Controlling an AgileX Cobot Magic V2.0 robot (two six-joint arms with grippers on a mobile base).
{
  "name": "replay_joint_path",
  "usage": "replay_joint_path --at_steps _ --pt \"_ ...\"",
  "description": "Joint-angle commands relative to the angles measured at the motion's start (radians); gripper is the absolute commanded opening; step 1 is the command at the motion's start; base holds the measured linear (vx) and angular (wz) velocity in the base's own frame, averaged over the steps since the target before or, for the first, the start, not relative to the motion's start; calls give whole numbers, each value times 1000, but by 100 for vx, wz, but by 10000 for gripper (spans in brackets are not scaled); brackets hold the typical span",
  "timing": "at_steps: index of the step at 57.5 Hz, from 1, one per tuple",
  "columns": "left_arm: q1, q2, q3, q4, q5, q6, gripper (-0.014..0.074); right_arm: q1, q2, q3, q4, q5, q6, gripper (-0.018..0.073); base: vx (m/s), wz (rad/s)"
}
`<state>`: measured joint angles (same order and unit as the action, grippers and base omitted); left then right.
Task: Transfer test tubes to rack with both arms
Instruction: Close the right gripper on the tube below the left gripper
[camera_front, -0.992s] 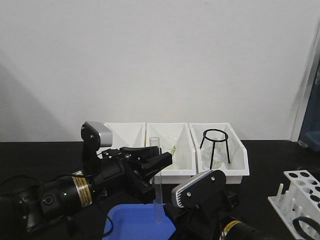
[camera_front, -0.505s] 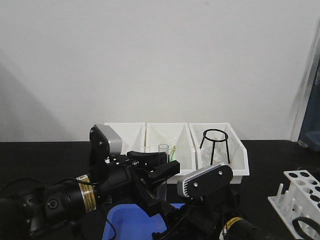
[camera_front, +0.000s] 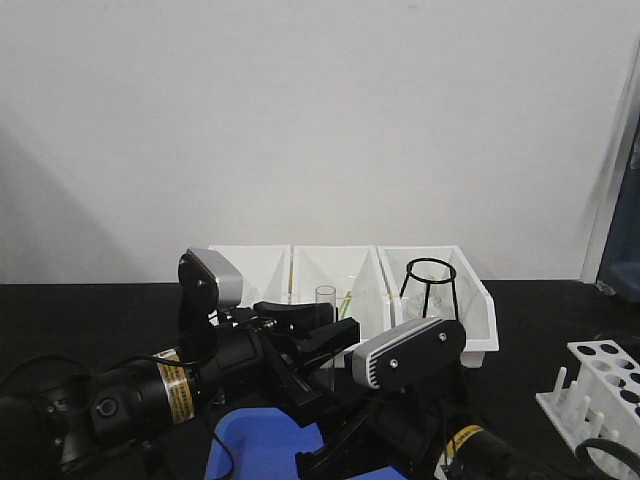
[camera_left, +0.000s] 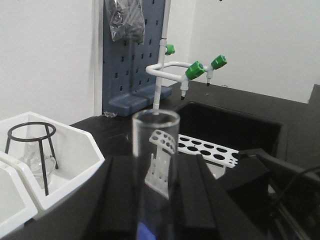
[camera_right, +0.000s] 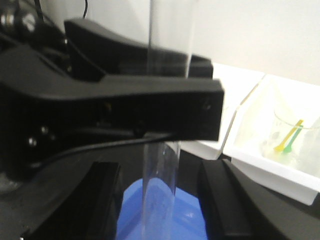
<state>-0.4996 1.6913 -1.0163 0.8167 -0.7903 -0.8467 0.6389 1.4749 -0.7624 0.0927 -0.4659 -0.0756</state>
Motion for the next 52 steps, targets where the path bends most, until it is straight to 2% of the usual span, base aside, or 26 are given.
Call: replay_joint_path --at_steps 1,21,29,37,52 --pt "-19 -44 -32 -47 -83 -12 -17 0 -32 -33 -16 -117 7 422 0 0" --pt "-47 -44 -32 -41 -57 -11 -17 0 -32 -33 -16 -123 7 421 0 0" --pt "-47 -44 -32 -41 -44 -11 -17 0 -32 -33 -16 -123 7 387 0 0" --pt "-47 -44 -32 -41 -44 -11 -17 0 -32 -33 -16 -126 7 287 0 0" --pt "-47 -44 -32 -41 -44 -11 -17 0 -32 -33 -16 -126 7 -9 0 0"
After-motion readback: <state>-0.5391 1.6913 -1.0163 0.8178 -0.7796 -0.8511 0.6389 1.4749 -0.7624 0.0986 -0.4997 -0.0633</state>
